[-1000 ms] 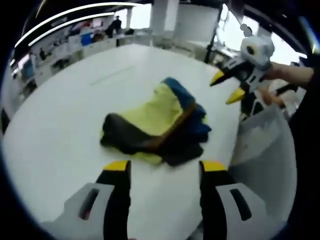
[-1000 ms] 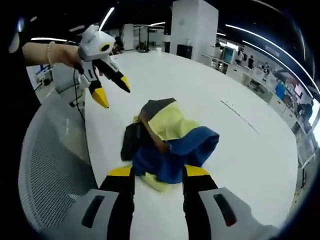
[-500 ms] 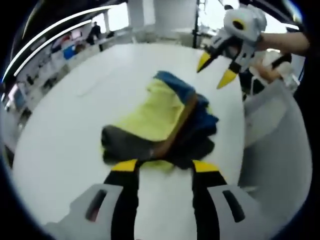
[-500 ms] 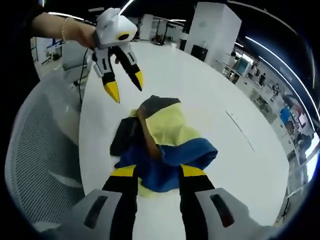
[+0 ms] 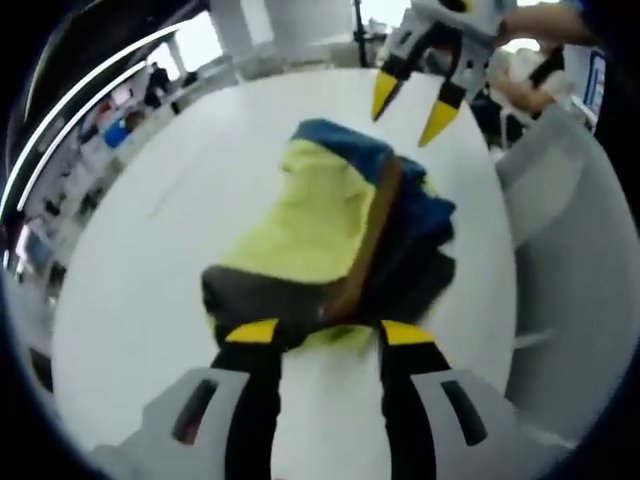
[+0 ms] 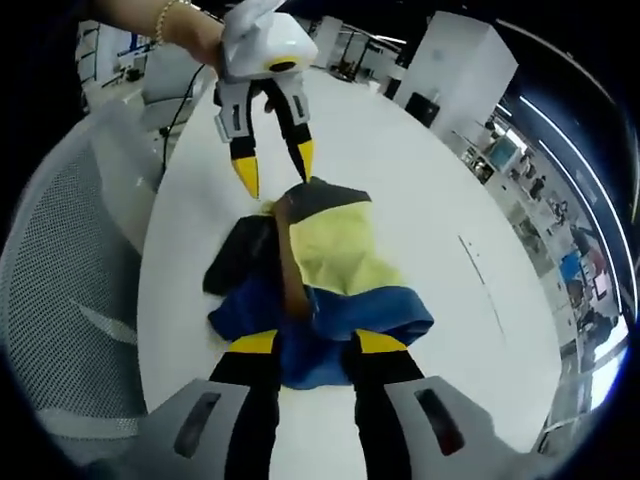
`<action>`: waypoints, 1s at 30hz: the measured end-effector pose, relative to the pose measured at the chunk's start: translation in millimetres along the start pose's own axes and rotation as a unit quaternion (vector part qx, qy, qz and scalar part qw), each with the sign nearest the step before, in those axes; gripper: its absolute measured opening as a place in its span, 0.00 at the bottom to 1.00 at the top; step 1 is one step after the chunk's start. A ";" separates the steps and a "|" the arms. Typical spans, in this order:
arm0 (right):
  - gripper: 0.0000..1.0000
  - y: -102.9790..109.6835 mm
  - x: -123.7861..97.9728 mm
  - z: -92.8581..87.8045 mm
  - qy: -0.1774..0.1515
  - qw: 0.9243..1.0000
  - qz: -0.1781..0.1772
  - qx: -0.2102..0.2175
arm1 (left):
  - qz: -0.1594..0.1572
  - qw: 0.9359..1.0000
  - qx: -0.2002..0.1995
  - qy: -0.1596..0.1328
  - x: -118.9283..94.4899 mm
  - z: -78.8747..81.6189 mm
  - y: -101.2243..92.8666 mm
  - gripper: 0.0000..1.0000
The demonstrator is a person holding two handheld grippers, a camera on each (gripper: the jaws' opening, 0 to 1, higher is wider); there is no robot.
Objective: Fold the garment on the visible template until the final outline fits inside the template.
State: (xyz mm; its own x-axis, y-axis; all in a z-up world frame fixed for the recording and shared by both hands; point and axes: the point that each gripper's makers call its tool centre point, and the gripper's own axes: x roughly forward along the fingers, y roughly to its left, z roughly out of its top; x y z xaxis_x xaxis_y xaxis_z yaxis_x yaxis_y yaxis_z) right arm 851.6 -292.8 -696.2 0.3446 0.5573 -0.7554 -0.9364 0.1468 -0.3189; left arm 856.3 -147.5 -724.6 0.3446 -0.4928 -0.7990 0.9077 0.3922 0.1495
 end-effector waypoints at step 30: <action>0.16 -4.4 23.2 -1.6 -0.009 1.000 -0.022 -0.016 | -0.010 0.999 -0.042 -0.019 25.2 -6.4 4.1 0.12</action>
State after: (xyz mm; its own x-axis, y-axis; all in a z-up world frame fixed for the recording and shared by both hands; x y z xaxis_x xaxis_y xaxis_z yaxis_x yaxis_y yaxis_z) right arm 863.8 -281.8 -713.3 0.3845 0.5648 -0.7302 -0.9173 0.1452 -0.3707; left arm 867.1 -153.3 -747.8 0.3360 -0.5294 -0.7790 0.8919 0.4447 0.0825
